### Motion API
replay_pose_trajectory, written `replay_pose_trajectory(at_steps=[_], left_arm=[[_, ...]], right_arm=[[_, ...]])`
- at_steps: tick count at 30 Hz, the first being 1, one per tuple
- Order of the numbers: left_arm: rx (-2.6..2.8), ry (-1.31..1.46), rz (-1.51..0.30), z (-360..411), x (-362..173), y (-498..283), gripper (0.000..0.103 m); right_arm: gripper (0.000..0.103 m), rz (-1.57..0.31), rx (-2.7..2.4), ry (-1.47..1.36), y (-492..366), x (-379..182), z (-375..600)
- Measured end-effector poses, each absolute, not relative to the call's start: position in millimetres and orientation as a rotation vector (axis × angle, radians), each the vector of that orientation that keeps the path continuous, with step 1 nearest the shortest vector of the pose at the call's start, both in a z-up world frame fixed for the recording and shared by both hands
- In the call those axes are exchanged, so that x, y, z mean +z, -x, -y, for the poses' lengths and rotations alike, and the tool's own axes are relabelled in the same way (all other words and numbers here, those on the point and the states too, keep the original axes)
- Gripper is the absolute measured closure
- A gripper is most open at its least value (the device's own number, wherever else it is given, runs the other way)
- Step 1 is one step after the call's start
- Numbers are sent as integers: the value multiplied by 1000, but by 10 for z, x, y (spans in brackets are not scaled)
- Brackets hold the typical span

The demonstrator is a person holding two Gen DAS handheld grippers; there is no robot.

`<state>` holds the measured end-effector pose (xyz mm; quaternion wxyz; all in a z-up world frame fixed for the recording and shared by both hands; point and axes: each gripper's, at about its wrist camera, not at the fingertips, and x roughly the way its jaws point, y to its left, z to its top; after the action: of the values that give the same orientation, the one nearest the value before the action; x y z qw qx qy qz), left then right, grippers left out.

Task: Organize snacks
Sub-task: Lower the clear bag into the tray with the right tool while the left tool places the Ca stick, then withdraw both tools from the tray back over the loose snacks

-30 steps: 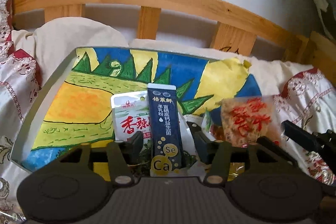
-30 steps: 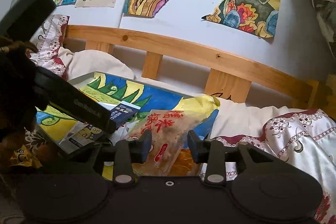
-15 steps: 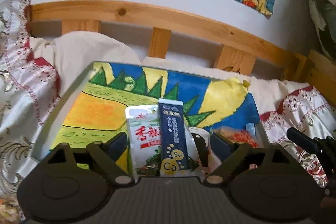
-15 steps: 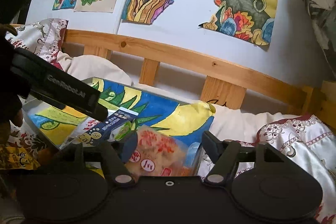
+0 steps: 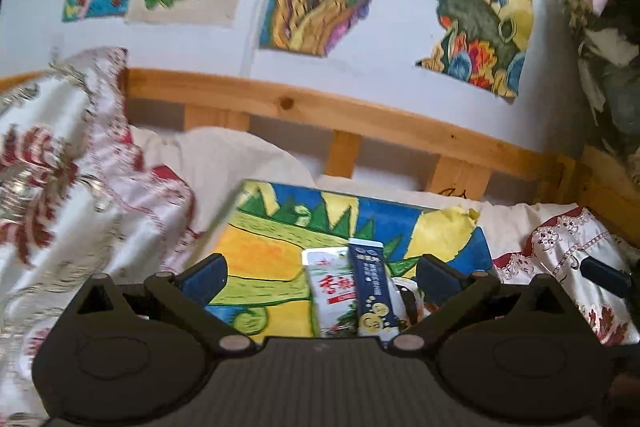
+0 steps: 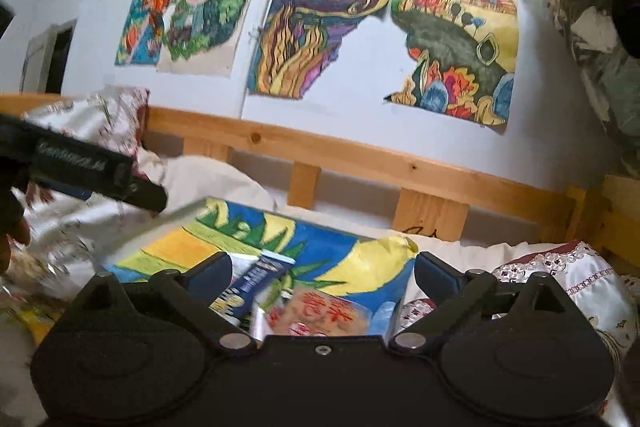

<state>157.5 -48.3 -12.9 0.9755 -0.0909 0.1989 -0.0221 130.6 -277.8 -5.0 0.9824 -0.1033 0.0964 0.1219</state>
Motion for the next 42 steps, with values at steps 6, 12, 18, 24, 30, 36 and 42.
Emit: replay_pose_trajectory(at_steps=[6, 12, 18, 24, 30, 36, 42], left_arm=[[-16, 165, -357, 218, 7, -1133, 1], [36, 221, -389, -85, 21, -791, 1], [90, 261, -431, -337, -99, -523, 1], [166, 327, -490, -585, -220, -406, 1], [213, 358, -583, -739, -370, -359, 1], [254, 324, -627, -753, -471, -331, 1], [272, 300, -681, -749, -550, -358, 1]], right_arm=[[1, -168, 269, 121, -1012, 164, 2729], [1, -186, 290, 56, -729, 230, 2655], [1, -262, 315, 16, -516, 148, 2486], [1, -322, 348, 15, -323, 63, 2298], [1, -412, 391, -2, -175, -63, 2134], [1, -519, 423, 18, -150, -198, 1968], [1, -546, 426, 35, -142, -243, 1910]])
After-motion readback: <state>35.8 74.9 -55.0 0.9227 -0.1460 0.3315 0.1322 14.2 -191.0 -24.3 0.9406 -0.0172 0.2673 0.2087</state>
